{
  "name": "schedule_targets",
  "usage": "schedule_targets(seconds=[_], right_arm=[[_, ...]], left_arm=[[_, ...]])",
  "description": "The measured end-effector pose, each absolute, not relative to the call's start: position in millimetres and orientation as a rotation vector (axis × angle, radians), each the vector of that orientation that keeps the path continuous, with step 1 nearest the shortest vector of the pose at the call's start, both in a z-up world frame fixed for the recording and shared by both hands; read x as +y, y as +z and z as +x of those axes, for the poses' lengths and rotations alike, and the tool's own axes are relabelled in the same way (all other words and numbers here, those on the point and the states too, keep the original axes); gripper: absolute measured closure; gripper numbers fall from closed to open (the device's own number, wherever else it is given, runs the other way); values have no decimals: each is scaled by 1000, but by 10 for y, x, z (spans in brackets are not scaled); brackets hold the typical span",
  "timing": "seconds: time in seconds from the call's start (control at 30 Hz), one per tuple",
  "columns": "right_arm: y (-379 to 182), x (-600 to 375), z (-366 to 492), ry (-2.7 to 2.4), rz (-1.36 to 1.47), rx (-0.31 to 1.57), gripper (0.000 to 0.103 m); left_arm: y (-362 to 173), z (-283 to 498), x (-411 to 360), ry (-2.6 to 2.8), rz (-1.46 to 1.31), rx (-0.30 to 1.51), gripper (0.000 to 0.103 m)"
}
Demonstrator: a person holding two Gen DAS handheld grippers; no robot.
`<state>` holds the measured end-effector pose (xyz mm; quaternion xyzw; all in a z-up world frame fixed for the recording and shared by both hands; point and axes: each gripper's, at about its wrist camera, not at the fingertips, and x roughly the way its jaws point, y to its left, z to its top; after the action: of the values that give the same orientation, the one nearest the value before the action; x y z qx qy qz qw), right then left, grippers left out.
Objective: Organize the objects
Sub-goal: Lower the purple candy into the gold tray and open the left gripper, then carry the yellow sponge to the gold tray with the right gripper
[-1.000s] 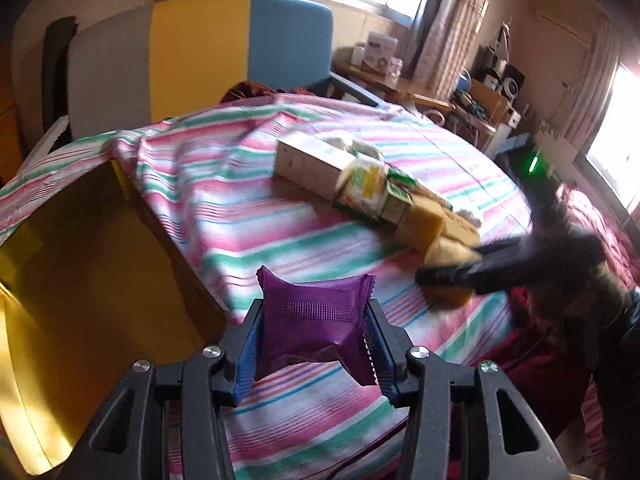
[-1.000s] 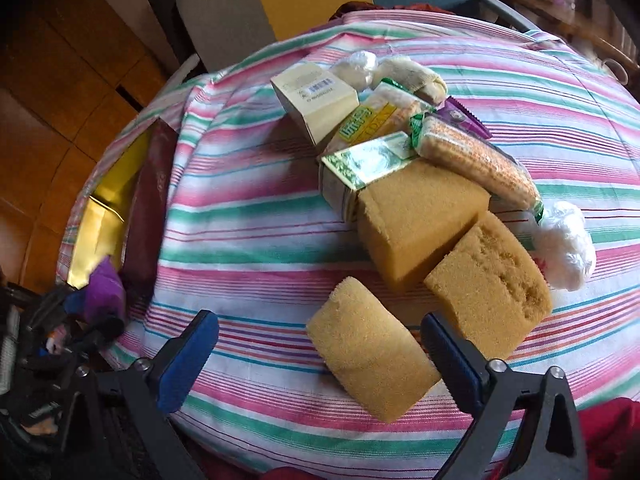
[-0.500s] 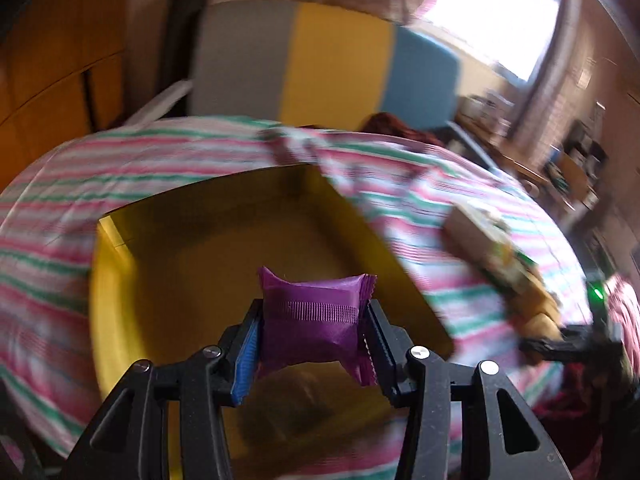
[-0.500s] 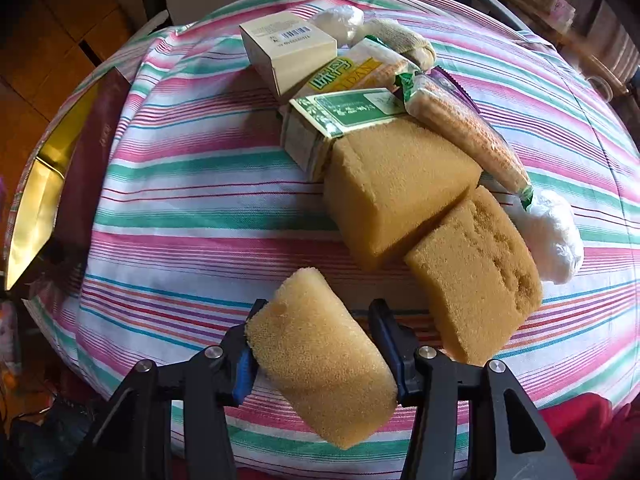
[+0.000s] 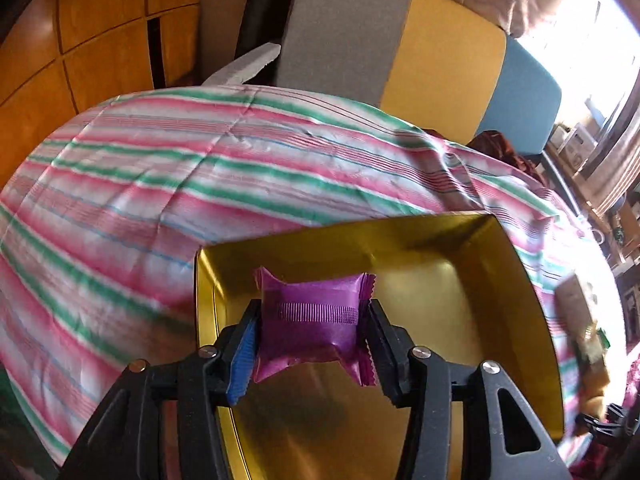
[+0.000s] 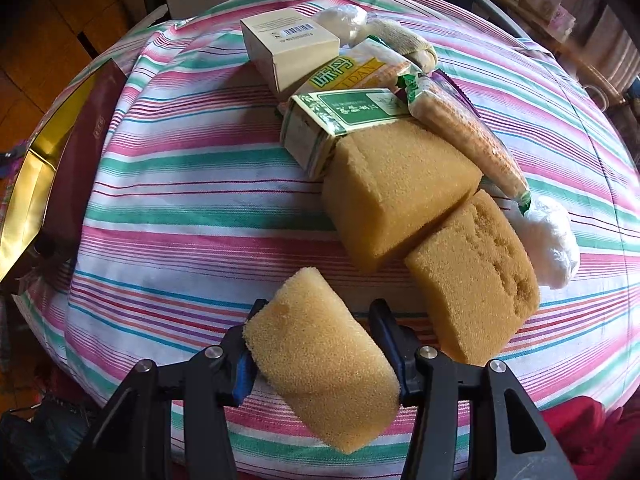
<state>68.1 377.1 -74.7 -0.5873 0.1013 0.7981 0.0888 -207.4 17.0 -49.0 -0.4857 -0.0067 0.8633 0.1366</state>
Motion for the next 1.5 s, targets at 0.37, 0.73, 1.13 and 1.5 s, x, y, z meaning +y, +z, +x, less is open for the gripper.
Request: schedule_targets(seconds=[0.37,0.73,1.13,1.5], right_arm=[[-772,3774,685,2377,-1748,303,49],[-783,3743,676,2380,-1736,258,51],[-732,3589,698,2398,-1707,263,54],[-275,2785,564,2641,-1662,271,54]], left_arm=[[-726,-2336,149,2543,-1492,14,37],[-204,-1539,25,2630,-1274,-24,31],[82,-544,86,2684,-1093,38,31],[-6,-381,54,2663,-1120,22,31]])
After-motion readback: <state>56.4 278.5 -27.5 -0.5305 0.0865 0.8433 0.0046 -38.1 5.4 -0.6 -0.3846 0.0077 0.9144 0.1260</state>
